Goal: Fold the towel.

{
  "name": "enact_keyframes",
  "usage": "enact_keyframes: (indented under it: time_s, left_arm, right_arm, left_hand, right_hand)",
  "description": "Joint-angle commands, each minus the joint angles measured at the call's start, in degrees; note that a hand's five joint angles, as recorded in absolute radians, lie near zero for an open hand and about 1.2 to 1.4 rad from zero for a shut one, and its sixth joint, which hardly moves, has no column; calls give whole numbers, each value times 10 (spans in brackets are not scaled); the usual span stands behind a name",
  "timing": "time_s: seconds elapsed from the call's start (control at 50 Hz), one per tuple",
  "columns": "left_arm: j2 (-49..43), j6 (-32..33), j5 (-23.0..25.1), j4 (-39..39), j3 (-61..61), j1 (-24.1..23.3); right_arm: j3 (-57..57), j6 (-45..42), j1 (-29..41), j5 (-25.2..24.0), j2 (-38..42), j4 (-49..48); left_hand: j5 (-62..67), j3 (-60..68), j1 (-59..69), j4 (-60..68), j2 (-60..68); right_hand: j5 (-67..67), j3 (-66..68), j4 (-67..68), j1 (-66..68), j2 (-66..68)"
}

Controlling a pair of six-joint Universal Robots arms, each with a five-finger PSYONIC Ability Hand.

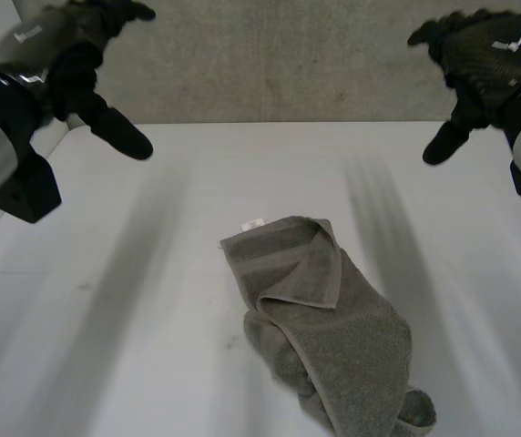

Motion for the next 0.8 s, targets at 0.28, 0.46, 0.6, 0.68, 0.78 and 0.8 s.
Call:
enact_keyframes:
  time_s: [0.28,0.46,0.6,0.68,0.78,0.8]
  left_arm:
    - [-190,228,81,9,-105,-118]
    - [-262,238,81,145,-143,-167]
    - [-303,234,80,185,-127,-175]
    - [-314,234,78,184,-121,-177]
    - [-310,231,58,186,-127,-177]
    - [-310,231,58,186,-127,-177]
  right_arm:
    - [102,-78,15,-4,39,98]
    - [221,-74,-19,-41,38,75]
    - [309,-14,-48,-110,40,22]
    - [314,25,-47,-136,51,14]
    - [303,53,-46,-153,80,-33]
    - [294,53,-42,-152,84,-52]
  left_hand:
    - [1,22,21,21,23]
    - [155,176,175,175,178]
    - [381,402,400,401,403]
    - [467,488,487,487,489]
    - [683,704,703,703,706]
    - [684,705,703,704,706]
  right_hand:
    - [-34,5,0,-3,3]
    - [-34,5,0,-3,3]
    - [-32,7,2,-1,5]
    - [79,118,113,110,116]
    - [539,577,573,569,575]
    - [665,703,699,695,701]
